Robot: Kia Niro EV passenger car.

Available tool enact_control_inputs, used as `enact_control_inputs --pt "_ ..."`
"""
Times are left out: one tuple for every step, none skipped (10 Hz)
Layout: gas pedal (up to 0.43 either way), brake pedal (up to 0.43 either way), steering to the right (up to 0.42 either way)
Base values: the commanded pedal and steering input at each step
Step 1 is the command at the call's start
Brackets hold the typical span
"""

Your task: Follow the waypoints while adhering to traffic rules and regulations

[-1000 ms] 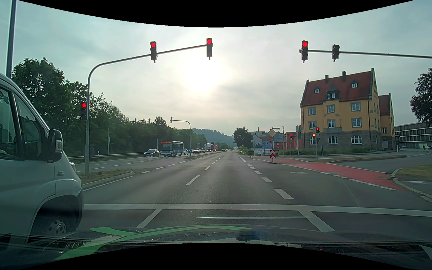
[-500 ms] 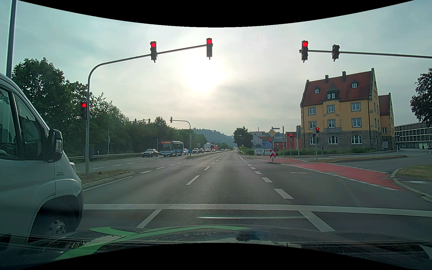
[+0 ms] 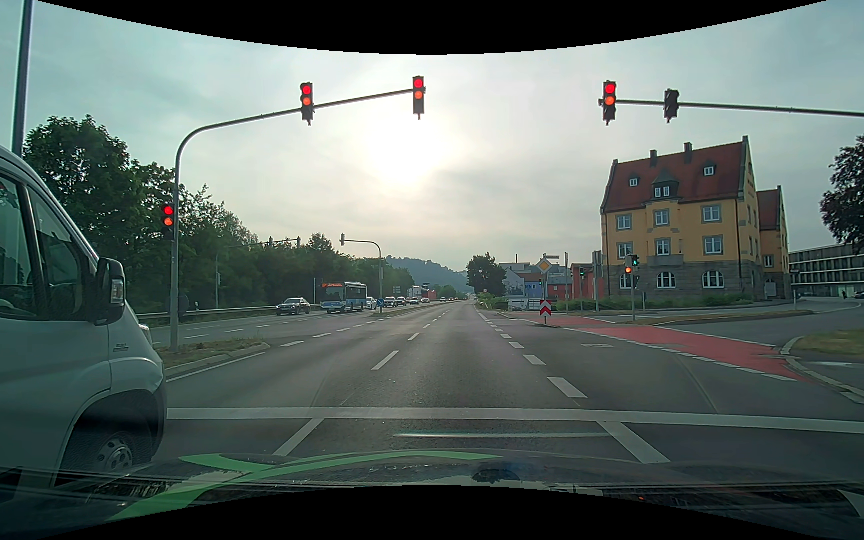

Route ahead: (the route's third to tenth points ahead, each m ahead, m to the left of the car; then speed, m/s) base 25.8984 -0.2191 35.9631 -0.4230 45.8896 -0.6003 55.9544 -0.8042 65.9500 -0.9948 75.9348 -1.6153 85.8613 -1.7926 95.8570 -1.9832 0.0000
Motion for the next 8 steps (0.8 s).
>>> enact_control_inputs --pt "0.0 0.262 -0.014" --pt "0.0 0.098 -0.014" --pt "0.0 0.0 -0.018" --pt "0.0 0.0 -0.022" --pt "0.0 0.0 -0.023" --pt "0.118 0.0 -0.025" --pt "0.138 0.0 -0.028" --pt "0.209 0.0 -0.031"
